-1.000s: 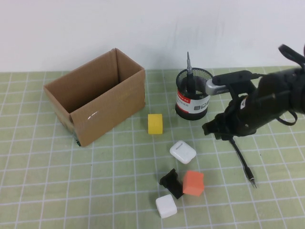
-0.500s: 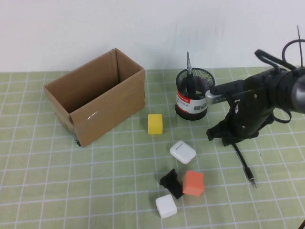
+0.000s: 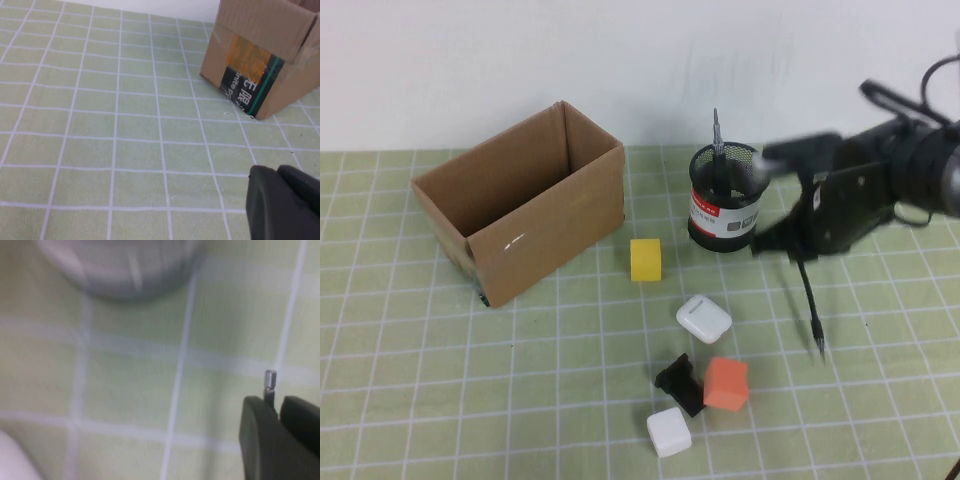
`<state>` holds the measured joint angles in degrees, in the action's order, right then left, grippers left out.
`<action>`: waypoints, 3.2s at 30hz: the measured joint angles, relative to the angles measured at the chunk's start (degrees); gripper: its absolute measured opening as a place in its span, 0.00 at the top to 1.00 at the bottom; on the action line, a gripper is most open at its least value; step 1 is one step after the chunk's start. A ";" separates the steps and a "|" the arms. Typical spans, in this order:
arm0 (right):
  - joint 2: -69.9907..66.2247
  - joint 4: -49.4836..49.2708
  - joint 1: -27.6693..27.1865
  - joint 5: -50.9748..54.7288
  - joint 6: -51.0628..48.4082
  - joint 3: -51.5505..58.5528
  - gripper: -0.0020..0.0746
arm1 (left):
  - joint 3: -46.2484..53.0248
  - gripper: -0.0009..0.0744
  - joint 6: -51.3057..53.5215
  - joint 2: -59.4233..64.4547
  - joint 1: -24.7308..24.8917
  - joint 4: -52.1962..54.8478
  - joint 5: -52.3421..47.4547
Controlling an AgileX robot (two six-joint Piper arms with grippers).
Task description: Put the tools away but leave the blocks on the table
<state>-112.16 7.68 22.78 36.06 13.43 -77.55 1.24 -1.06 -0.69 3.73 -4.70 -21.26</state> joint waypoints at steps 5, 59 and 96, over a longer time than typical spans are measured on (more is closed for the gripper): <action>7.97 -0.12 0.00 -8.17 -0.11 -0.62 0.96 | 0.00 0.99 0.00 0.00 0.00 0.00 0.00; 39.03 5.37 4.81 1.66 -5.18 -0.95 0.98 | 0.00 0.99 0.00 0.00 0.00 0.00 0.00; 77.18 10.95 -14.75 -5.88 -5.44 18.01 0.99 | 0.00 0.99 0.00 0.00 0.00 0.00 0.00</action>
<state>-34.98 18.63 8.03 30.19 7.99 -59.54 1.24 -1.06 -0.69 3.73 -4.70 -21.26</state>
